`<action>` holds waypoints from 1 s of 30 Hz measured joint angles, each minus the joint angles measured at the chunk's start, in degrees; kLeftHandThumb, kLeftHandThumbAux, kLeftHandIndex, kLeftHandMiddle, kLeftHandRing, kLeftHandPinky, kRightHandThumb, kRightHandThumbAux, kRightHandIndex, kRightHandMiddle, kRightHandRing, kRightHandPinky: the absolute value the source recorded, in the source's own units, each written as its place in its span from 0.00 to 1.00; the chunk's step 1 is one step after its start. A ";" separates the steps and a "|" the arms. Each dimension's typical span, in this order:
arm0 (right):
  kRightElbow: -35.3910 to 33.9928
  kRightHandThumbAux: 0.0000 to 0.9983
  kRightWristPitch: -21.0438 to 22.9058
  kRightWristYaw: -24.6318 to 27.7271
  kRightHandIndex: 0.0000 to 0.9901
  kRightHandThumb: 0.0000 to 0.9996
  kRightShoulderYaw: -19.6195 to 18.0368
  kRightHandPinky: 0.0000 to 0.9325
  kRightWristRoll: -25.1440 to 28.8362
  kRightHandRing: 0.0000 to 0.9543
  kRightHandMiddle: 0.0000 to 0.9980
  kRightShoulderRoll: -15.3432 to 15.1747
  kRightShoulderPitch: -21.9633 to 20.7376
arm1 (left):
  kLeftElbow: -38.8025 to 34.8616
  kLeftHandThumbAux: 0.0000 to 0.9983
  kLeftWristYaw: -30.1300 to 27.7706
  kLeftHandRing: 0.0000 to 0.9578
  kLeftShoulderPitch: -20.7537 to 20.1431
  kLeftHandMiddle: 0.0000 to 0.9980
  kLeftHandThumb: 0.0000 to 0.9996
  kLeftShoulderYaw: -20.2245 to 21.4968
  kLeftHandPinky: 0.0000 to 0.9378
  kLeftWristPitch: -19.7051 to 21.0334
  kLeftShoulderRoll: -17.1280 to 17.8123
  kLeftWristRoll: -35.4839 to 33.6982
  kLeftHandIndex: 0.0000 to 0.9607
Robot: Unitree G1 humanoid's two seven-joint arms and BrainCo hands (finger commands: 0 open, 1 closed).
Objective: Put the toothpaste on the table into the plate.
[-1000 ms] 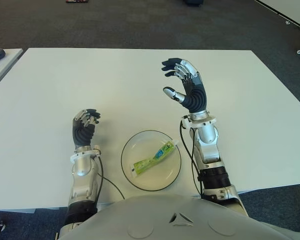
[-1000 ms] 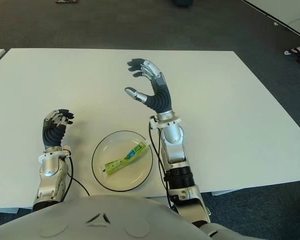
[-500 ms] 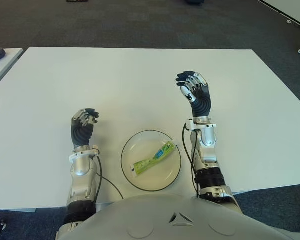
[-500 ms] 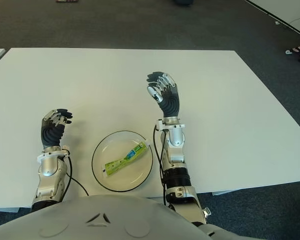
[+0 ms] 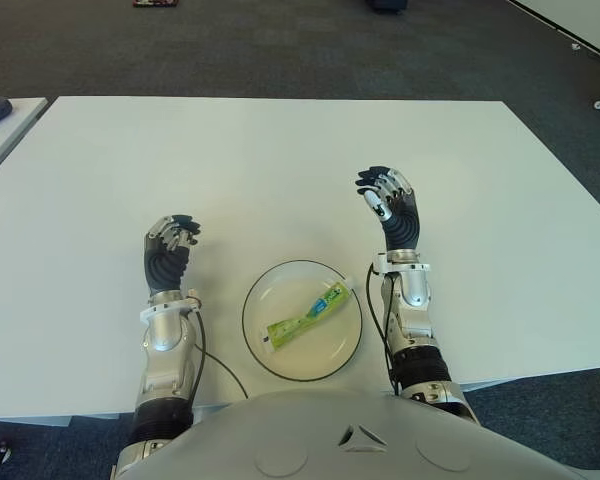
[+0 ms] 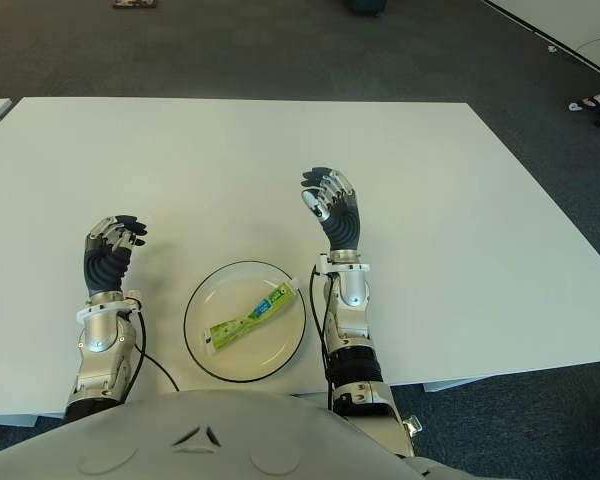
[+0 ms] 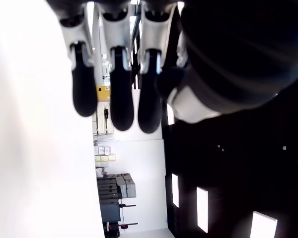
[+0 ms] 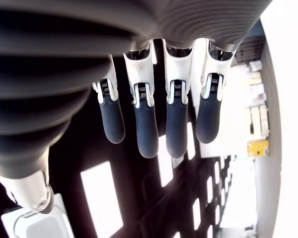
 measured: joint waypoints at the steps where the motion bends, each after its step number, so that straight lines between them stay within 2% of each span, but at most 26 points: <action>1: 1.26 0.66 0.02 -0.22 0.32 0.17 -0.35 0.46 -0.10 0.44 0.40 -0.19 -0.05 | -0.03 0.72 0.00 0.52 -0.04 0.49 0.71 -0.11 0.52 0.00 0.00 0.01 0.44; 10: 6.84 0.75 0.17 -3.23 0.34 0.16 -1.63 0.47 -2.12 0.46 0.43 -0.35 -1.16 | -0.11 0.72 -0.15 0.52 -0.01 0.49 0.71 -0.49 0.54 0.06 0.04 -0.05 0.44; 14: 9.06 0.80 -0.20 -3.89 0.40 0.16 -1.81 0.48 -2.47 0.46 0.44 -0.17 -1.24 | -0.13 0.72 -0.16 0.52 -0.03 0.49 0.71 -0.54 0.53 0.25 0.05 -0.03 0.44; 15: 9.45 0.77 -0.22 -3.99 0.41 0.35 -1.87 0.48 -2.52 0.46 0.45 -0.17 -1.24 | -0.13 0.72 -0.16 0.52 -0.03 0.49 0.71 -0.54 0.53 0.27 0.05 -0.02 0.44; 18: 10.47 0.75 -0.23 -4.33 0.42 0.57 -1.90 0.48 -3.11 0.46 0.45 -0.21 -1.23 | -0.13 0.72 -0.16 0.52 -0.03 0.49 0.70 -0.52 0.52 0.31 0.05 0.02 0.44; 21: 10.82 0.74 -0.18 -4.90 0.42 0.65 -1.87 0.47 -4.06 0.46 0.45 -0.42 -1.23 | -0.14 0.72 -0.16 0.51 -0.03 0.49 0.70 -0.50 0.52 0.75 0.05 0.10 0.44; 30: 9.96 0.73 4.29 -6.62 0.42 0.69 -1.63 0.47 -6.37 0.45 0.44 -1.46 -0.87 | -0.14 0.72 -0.16 0.52 -0.02 0.49 0.70 -0.50 0.53 1.03 0.07 0.17 0.44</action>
